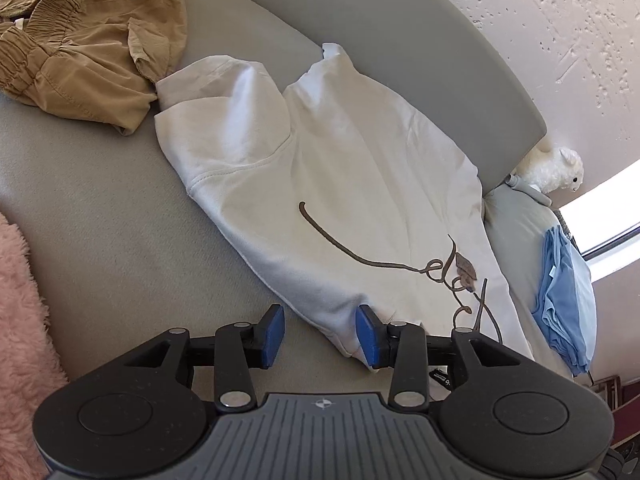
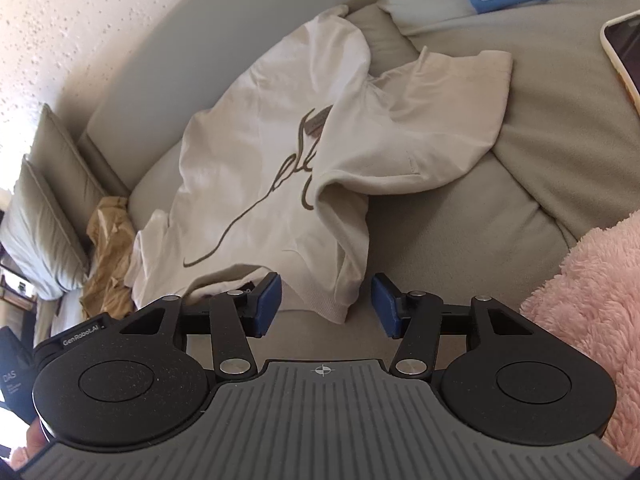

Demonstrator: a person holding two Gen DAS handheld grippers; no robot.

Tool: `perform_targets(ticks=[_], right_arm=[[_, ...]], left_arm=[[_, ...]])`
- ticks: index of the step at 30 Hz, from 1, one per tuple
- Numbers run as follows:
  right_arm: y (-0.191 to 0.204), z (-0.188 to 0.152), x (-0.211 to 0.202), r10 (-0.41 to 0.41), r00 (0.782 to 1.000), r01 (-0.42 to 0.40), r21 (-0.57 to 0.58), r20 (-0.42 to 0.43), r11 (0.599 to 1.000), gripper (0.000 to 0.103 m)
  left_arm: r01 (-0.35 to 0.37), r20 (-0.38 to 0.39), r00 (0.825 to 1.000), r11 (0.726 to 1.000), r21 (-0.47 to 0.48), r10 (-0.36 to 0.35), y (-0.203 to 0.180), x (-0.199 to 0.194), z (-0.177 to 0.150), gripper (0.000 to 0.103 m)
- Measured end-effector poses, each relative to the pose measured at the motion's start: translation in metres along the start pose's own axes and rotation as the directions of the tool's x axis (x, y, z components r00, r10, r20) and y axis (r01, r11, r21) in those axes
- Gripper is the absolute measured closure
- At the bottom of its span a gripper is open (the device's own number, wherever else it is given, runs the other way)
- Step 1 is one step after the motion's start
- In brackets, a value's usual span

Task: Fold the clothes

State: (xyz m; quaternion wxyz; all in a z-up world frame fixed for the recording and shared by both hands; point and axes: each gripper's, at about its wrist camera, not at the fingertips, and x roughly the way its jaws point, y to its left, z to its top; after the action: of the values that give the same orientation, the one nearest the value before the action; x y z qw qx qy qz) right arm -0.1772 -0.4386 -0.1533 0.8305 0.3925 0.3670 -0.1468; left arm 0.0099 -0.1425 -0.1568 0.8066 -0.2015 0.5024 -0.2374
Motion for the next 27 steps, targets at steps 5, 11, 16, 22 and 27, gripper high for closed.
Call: perform_targets(ticks=[5, 11, 16, 22, 27], right_arm=[[0.004, 0.0, 0.006, 0.033, 0.999, -0.033, -0.034, -0.009, 0.999, 0.046], [-0.003, 0.0, 0.009, 0.069, 0.997, -0.069, 0.025, -0.016, 0.997, 0.045], [-0.005, 0.0, 0.008, 0.068, 0.998, -0.067, 0.042, -0.011, 0.997, 0.045], [-0.011, 0.002, 0.012, 0.08, 0.997, -0.081, 0.057, 0.017, 0.995, 0.045], [-0.011, 0.005, 0.015, 0.103, 0.995, -0.104, 0.035, 0.012, 0.994, 0.05]], left_arm=[[0.061, 0.009, 0.998, 0.998, -0.017, -0.061, 0.005, -0.008, 0.003, 0.065], [0.01, -0.015, 1.0, 0.995, -0.097, -0.012, 0.015, -0.001, 0.005, 0.061], [0.036, -0.015, 0.999, 0.982, -0.184, -0.039, 0.02, 0.007, 0.004, 0.059], [0.08, -0.007, 0.997, 0.99, -0.115, -0.081, 0.016, 0.021, 0.013, 0.061], [0.072, -0.019, 0.997, 0.995, -0.07, -0.073, 0.016, 0.02, 0.014, 0.088]])
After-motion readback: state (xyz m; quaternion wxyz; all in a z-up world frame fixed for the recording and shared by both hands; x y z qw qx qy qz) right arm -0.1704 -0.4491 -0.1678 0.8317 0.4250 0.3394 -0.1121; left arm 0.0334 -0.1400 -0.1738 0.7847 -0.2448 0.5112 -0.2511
